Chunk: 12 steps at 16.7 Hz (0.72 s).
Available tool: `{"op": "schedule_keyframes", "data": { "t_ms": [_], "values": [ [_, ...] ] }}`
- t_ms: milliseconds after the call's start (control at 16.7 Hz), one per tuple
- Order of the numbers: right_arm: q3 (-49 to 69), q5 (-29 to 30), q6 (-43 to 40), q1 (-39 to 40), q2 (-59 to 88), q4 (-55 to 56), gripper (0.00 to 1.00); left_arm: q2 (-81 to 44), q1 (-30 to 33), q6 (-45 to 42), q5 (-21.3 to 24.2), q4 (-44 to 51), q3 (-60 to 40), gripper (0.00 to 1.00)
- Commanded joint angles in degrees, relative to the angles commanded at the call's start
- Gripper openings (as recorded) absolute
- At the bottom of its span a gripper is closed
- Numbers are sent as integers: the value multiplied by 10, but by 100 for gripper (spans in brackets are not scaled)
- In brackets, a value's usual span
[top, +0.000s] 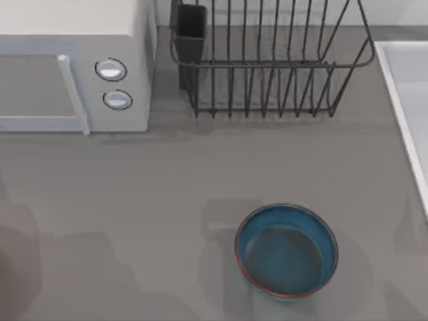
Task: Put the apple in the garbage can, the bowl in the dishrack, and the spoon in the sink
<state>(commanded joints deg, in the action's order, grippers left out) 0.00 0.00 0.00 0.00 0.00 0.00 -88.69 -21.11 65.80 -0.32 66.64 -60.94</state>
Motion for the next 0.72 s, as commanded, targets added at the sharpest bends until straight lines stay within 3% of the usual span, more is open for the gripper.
{"op": "schedule_keyframes", "data": {
  "t_ms": [420, 720],
  "values": [
    [0, 0, 0, 0, 0, 0, 100, 16, 6, -15, 1, -16, 13, 100],
    [0, 0, 0, 0, 0, 0, 100, 155, 41, -123, 3, -129, 111, 100]
  ]
}}
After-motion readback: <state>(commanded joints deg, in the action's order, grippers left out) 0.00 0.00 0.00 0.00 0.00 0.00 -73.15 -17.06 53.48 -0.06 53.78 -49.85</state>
